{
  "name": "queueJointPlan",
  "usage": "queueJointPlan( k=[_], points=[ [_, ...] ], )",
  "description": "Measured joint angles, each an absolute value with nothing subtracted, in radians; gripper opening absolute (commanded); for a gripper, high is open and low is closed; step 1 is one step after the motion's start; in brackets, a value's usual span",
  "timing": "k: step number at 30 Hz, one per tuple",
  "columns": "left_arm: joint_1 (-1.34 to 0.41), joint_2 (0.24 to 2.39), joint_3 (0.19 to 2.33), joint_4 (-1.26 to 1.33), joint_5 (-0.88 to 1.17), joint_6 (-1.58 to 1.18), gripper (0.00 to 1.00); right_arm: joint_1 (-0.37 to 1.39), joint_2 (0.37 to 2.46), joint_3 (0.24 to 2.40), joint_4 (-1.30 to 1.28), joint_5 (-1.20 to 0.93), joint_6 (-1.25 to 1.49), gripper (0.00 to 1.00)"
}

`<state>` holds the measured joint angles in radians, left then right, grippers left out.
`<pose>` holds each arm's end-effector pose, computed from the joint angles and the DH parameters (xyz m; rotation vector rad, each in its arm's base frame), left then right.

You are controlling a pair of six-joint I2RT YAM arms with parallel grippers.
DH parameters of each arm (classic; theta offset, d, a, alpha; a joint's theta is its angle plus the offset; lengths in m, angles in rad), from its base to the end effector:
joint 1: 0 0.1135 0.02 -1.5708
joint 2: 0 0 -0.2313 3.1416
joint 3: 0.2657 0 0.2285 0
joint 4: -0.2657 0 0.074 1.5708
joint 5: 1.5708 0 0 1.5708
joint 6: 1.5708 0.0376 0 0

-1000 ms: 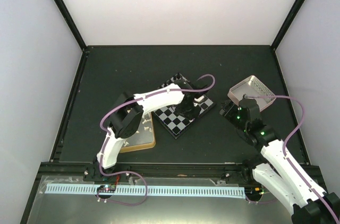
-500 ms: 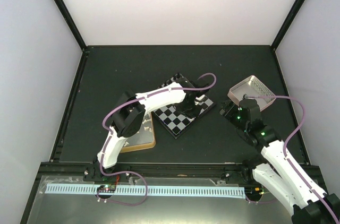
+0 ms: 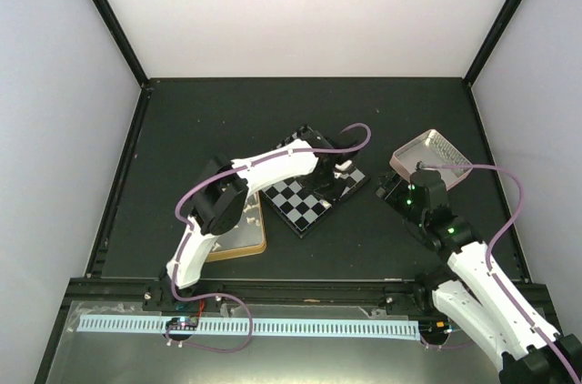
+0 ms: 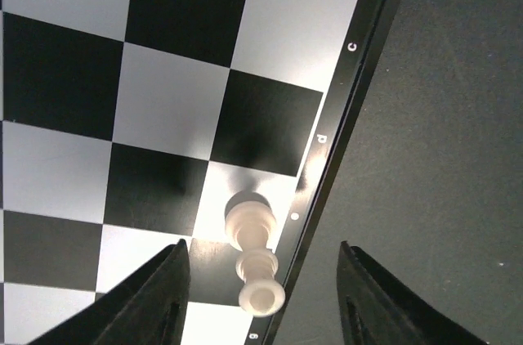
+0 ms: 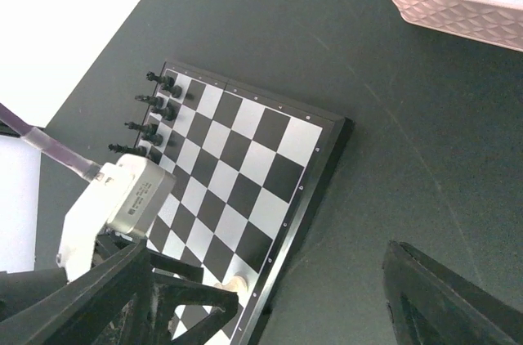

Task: Set up the chess pieces on the board
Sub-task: Place the chess piece on the chessboard, then pick up the chess piece from the storage box.

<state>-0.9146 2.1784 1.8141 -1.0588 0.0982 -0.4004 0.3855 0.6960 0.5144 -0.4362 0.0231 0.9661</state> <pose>0.2386 -0.3159 0.1707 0.7924 2.9700 -0.2586 0.1497 0.0598 0.2164 0.6674 2.1864 0.7175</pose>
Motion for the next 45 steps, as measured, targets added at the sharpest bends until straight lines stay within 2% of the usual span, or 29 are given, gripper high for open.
queueJointPlan(
  k=[4,9,12,18,26,30,36,45],
  points=[
    [-0.907,2.141,1.804,-1.048,0.093,-0.405,0.62,0.385,0.694,0.514,-0.434,0.010,0.949,0.78],
    [-0.868,1.923,1.650,-0.996,0.049,-0.444,0.64,0.385,0.718,0.524,-0.424,-0.041,0.896,0.75],
    [-0.825,1.732,1.480,-0.943,-0.037,-0.505,0.61,0.385,0.769,0.537,-0.394,-0.093,0.868,0.72],
    [-0.737,1.485,1.118,-0.881,-0.157,-0.635,0.45,0.401,0.882,0.573,-0.357,-0.162,0.836,0.66],
    [-0.645,1.291,0.794,-0.865,-0.195,-0.768,0.49,0.450,0.957,0.617,-0.319,-0.182,0.831,0.64],
    [-0.608,1.247,0.725,-0.839,-0.187,-0.806,0.50,0.472,0.984,0.632,-0.315,-0.186,0.831,0.63],
    [-0.588,1.261,0.658,-0.773,-0.181,-0.846,0.45,0.490,0.998,0.645,-0.314,-0.186,0.831,0.63],
    [-0.575,1.362,0.652,-0.670,-0.158,-0.843,0.30,0.493,0.999,0.645,-0.314,-0.184,0.832,0.62]
  ],
)
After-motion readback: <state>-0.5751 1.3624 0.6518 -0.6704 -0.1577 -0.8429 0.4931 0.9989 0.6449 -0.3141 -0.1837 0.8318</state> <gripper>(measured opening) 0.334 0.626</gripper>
